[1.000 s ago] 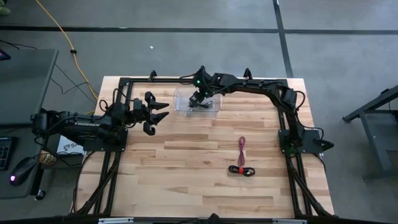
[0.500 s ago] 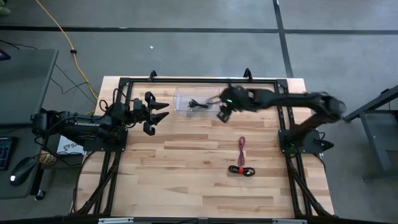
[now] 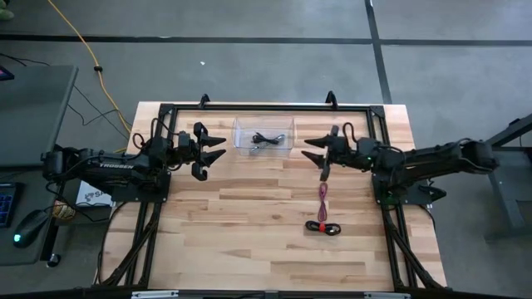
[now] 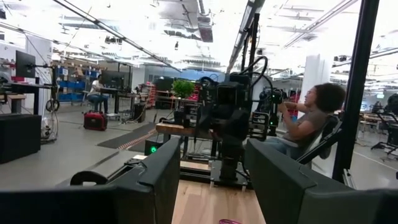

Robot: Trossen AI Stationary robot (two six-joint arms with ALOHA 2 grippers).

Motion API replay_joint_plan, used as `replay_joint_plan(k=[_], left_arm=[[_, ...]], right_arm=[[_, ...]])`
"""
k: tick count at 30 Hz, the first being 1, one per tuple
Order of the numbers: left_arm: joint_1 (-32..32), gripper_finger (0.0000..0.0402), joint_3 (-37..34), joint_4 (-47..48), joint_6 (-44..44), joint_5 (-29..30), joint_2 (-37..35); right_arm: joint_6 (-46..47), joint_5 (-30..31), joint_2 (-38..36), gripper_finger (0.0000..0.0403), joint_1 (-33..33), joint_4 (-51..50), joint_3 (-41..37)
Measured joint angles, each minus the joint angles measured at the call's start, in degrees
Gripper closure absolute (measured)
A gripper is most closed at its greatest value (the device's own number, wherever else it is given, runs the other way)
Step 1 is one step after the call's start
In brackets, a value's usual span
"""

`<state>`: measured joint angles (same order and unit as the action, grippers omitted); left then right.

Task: Pick and place USB-C Cables
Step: Put the pink charger cable into the transparent bin

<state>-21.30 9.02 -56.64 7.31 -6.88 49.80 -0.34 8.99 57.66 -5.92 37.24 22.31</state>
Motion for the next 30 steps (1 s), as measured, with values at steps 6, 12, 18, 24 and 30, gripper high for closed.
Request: replay_joint_plan(k=[6,12,18,24,30], left_arm=[[0.0,0.0236,0.0,0.0,0.0,0.0,0.0],[0.0,0.0236,0.0,0.0,0.0,0.0,0.0],[0.0,0.0236,0.0,0.0,0.0,0.0,0.0],[0.0,0.0236,0.0,0.0,0.0,0.0,0.0],[0.0,0.0236,0.0,0.0,0.0,0.0,0.0]], right_arm=[[-2.1,0.0,-0.4,0.0224,0.0,0.7,-0.4],[-0.9,-0.1,-0.4,0.0224,0.0,0.7,-0.4],[-1.6,-0.2,-0.4,0.0224,0.0,0.7,-0.4],[-1.6,-0.3,-0.4,0.0224,0.0,0.7,-0.4],[1.0,-0.5,-0.4,0.0224,0.0,0.7,-0.4]])
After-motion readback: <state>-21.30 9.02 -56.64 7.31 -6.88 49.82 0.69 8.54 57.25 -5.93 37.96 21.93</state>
